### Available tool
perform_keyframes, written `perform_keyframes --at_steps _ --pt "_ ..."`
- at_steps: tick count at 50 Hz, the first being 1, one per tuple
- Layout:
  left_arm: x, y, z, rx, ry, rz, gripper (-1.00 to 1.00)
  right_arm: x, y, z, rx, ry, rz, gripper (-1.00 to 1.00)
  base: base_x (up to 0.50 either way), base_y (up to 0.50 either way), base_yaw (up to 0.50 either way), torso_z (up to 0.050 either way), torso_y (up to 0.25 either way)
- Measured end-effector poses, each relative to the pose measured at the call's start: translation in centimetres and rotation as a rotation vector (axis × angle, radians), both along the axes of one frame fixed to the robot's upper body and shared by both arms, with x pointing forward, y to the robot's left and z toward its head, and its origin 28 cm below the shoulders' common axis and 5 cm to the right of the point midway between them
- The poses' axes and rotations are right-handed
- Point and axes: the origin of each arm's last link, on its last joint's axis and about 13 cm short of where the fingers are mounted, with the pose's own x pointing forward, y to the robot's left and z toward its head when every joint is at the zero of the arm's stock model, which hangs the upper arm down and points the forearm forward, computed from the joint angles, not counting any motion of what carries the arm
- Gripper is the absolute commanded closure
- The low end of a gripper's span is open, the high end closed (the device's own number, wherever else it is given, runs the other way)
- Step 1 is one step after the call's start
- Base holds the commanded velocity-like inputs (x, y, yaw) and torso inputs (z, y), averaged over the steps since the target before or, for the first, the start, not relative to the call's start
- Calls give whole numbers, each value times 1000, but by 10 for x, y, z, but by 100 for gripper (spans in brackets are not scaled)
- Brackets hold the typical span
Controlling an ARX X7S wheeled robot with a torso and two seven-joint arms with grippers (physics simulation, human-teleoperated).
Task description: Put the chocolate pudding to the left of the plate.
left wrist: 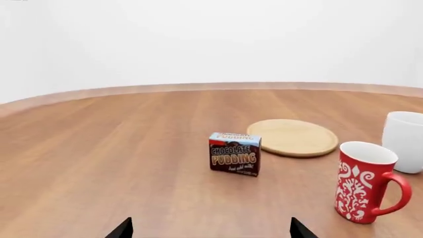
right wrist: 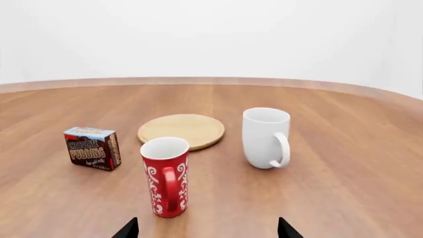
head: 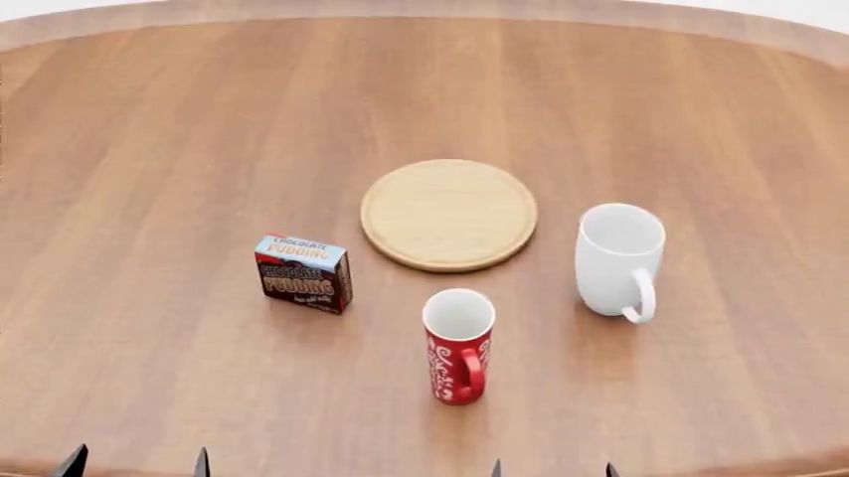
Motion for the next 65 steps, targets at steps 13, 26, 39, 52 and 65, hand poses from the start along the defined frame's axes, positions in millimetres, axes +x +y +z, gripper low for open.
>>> perform_keyframes --at_steps 13,26,39,52,65 --pt "-1 0 1 4 0 -4 -100 0 2 -1 -15 7 -10 -100 0 143 0 0 0" --pt "-2 -2 1 2 0 -15 -100 0 2 -1 -21 12 -17 -100 0 348 0 0 0" --pt "-3 -1 2 2 -2 -16 -100 0 3 -1 -15 13 -13 -100 0 361 0 0 0" --pt "-4 -2 1 1 -1 -19 -100 0 2 -1 -21 11 -15 -100 0 237 0 0 0" --pt "-4 -2 1 1 -2 -20 -100 0 2 -1 -28 9 -16 -100 0 237 0 0 0"
